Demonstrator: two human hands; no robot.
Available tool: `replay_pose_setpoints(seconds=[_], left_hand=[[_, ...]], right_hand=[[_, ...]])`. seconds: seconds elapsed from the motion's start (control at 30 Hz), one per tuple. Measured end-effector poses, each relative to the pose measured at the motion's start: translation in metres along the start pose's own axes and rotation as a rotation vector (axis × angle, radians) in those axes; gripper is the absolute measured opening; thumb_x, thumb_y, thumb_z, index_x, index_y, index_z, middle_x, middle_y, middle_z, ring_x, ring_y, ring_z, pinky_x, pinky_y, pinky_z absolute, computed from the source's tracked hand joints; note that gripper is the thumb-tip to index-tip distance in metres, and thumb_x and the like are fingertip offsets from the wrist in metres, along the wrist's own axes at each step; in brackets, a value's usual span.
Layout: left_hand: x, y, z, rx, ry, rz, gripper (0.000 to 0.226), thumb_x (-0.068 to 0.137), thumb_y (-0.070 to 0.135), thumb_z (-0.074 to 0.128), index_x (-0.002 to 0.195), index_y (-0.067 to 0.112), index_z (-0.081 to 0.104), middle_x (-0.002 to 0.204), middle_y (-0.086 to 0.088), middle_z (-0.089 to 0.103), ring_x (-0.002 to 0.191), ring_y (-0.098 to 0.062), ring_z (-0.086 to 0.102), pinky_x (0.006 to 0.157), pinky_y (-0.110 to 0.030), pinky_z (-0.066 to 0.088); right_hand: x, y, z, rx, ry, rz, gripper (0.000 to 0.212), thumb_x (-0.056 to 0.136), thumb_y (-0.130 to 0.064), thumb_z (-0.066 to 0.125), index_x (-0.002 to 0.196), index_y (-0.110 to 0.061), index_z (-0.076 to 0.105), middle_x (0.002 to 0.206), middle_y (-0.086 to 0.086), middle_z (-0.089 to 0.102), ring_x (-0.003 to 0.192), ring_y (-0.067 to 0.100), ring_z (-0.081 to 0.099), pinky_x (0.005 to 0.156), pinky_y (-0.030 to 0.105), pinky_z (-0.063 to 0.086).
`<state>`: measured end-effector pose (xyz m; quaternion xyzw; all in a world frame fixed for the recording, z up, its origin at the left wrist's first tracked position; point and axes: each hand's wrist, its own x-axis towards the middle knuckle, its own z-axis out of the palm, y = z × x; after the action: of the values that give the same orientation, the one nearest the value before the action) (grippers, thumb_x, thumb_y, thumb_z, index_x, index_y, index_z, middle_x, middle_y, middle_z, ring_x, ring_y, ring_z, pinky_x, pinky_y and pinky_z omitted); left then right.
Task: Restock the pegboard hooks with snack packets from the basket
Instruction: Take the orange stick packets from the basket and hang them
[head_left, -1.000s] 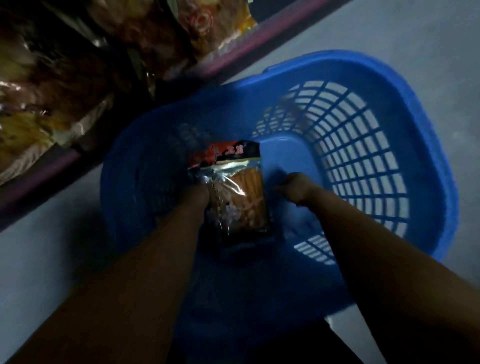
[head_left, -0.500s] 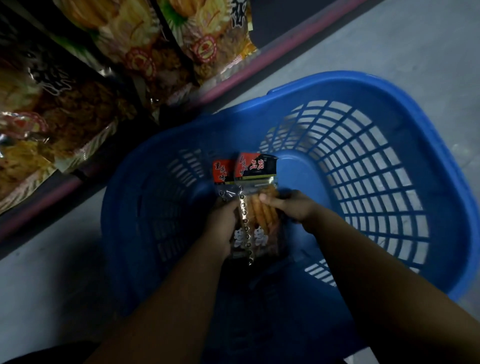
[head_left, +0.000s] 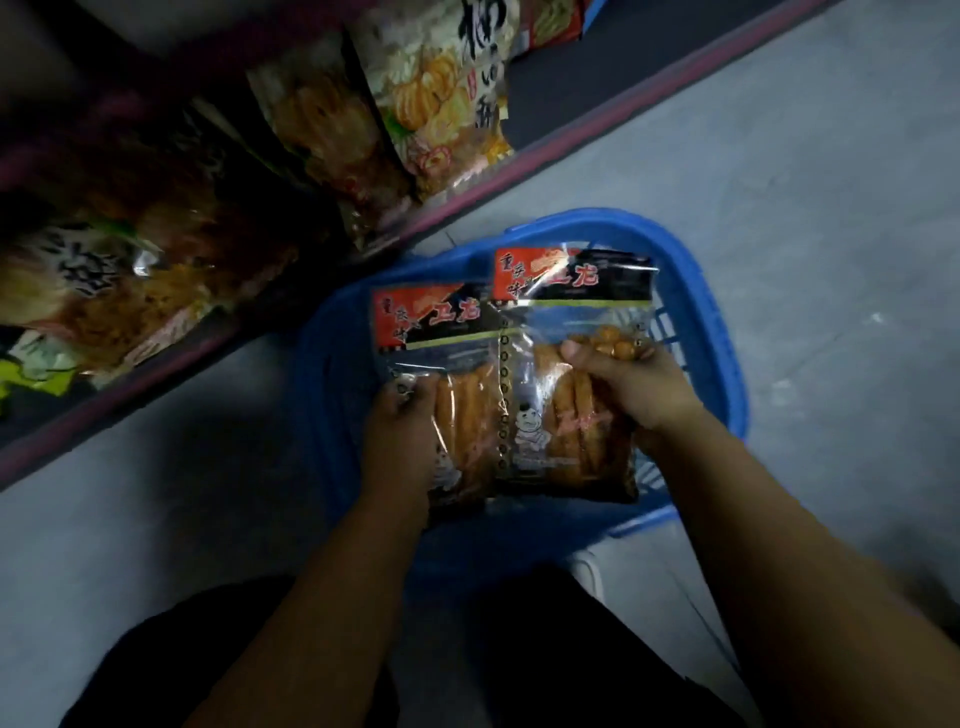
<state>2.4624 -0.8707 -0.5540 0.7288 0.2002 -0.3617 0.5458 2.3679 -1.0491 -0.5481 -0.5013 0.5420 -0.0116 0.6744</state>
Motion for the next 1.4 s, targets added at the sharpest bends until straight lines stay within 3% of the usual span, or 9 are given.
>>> replay_pose_setpoints(seconds=[0.13,0.3,0.4,0.53,0.73,0.87,1.03,1.2,1.4], left_hand=[[-0.104,0.084,-0.049,-0.068,0.079,0.036,0.016,0.089,0.034,0.060,0.075,0.031,0.069,0.090,0.000,0.073,0.091,-0.024,0.068,0.089,-0.048,0.052],[-0.260,0.209,-0.127,-0.189,0.162,0.132,0.012,0.082,0.045,0.063,0.076,0.039,0.072,0.076,0.012,0.073,0.076,-0.014,0.070,0.078,-0.037,0.053],[-0.344,0.278,-0.179,-0.250,0.228,0.204,0.031,0.074,0.057,0.066,0.058,0.031,0.066,0.051,0.004,0.056,0.058,-0.019,0.053,0.067,-0.037,0.044],[-0.419,0.357,-0.247,-0.452,0.322,0.402,0.009,0.084,0.037,0.066,0.081,0.031,0.073,0.073,-0.002,0.072,0.083,-0.022,0.066,0.072,-0.034,0.050],[-0.483,0.450,-0.342,-0.520,0.195,0.699,0.016,0.088,0.036,0.060,0.086,0.022,0.069,0.081,0.001,0.069,0.075,-0.021,0.066,0.065,-0.033,0.052],[-0.508,0.489,-0.393,-0.504,-0.001,0.823,0.026,0.090,0.036,0.055,0.075,0.021,0.072,0.091,-0.005,0.071,0.084,-0.023,0.067,0.063,-0.033,0.054],[-0.526,0.509,-0.431,-0.429,-0.194,0.907,0.026,0.074,0.045,0.059,0.071,0.023,0.074,0.090,-0.002,0.076,0.083,-0.016,0.072,0.060,-0.026,0.056],[-0.535,0.539,-0.466,-0.347,-0.155,1.045,0.043,0.071,0.048,0.063,0.108,0.026,0.068,0.112,0.004,0.071,0.109,-0.016,0.064,0.091,-0.036,0.050],[-0.564,0.612,-0.497,-0.263,-0.049,1.360,0.037,0.058,0.043,0.077,0.093,0.034,0.069,0.092,0.008,0.075,0.077,-0.010,0.071,0.062,-0.023,0.056]], right_hand=[[-0.119,-0.067,0.000,0.075,0.059,-0.064,0.028,0.072,-0.021,0.082,0.096,-0.012,0.071,0.096,0.009,0.075,0.087,0.027,0.072,0.084,0.046,0.057],[-0.282,-0.184,0.010,0.007,0.021,-0.168,0.014,0.074,-0.032,0.080,0.069,-0.023,0.071,0.075,-0.003,0.072,0.078,0.020,0.069,0.086,0.049,0.056],[-0.368,-0.253,0.022,-0.010,-0.041,-0.245,0.031,0.079,-0.036,0.074,0.051,-0.029,0.066,0.052,-0.014,0.061,0.054,0.004,0.058,0.067,0.034,0.053],[-0.455,-0.336,0.059,-0.101,-0.288,-0.437,0.027,0.069,-0.049,0.074,0.065,-0.022,0.073,0.064,-0.006,0.071,0.062,0.009,0.067,0.062,0.027,0.054],[-0.545,-0.424,0.148,-0.256,-0.500,-0.778,0.039,0.060,-0.056,0.076,0.078,-0.021,0.074,0.079,-0.002,0.075,0.077,0.012,0.070,0.076,0.030,0.054],[-0.588,-0.456,0.200,-0.274,-0.563,-0.939,0.035,0.061,-0.055,0.075,0.078,-0.024,0.074,0.077,-0.006,0.075,0.074,0.006,0.071,0.067,0.018,0.054],[-0.627,-0.474,0.250,-0.243,-0.642,-1.016,0.029,0.068,-0.050,0.073,0.083,-0.025,0.075,0.081,0.000,0.076,0.078,0.015,0.073,0.067,0.024,0.056],[-0.651,-0.486,0.281,-0.058,-0.639,-0.980,0.016,0.071,-0.038,0.077,0.072,-0.023,0.073,0.070,0.003,0.074,0.065,0.019,0.072,0.057,0.028,0.055],[-0.667,-0.527,0.298,-0.047,-0.664,-1.029,0.029,0.064,-0.040,0.076,0.078,-0.014,0.074,0.082,0.014,0.075,0.076,0.029,0.073,0.068,0.034,0.059]])
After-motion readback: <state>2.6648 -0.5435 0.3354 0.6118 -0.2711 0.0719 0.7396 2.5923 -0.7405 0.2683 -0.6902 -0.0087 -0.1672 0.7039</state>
